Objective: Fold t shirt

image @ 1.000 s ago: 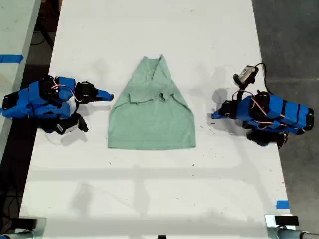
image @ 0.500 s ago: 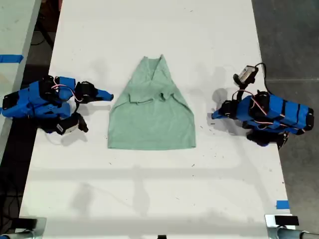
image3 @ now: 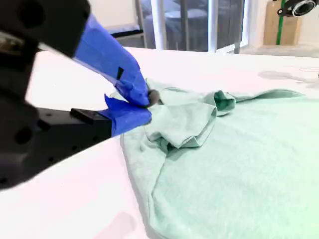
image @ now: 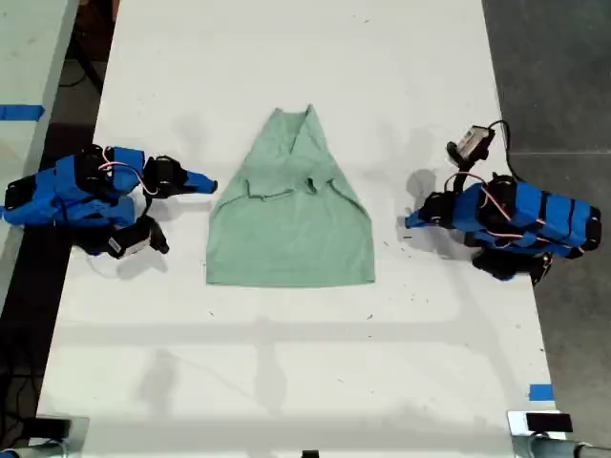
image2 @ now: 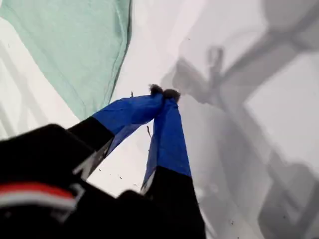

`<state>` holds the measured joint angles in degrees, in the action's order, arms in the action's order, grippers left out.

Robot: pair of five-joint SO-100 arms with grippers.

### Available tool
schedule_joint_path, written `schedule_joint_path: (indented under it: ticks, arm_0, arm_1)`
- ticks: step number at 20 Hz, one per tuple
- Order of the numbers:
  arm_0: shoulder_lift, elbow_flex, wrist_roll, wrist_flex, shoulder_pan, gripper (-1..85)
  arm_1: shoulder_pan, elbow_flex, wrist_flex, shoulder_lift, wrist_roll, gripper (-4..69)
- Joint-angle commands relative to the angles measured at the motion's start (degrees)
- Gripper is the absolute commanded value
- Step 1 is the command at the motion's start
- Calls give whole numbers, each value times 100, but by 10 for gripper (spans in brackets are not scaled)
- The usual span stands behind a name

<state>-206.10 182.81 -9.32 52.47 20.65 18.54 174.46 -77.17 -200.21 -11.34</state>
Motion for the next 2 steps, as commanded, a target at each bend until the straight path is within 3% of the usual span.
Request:
schedule_joint_path:
  ticks: [1, 2]
  arm_0:
    - [-44, 62, 132, -26, -26, -1]
    - [-44, 62, 132, -26, -26, -1]
  arm_1:
    - [-44, 79, 79, -88, -44, -12]
    - [-35, 79, 79, -88, -44, -12]
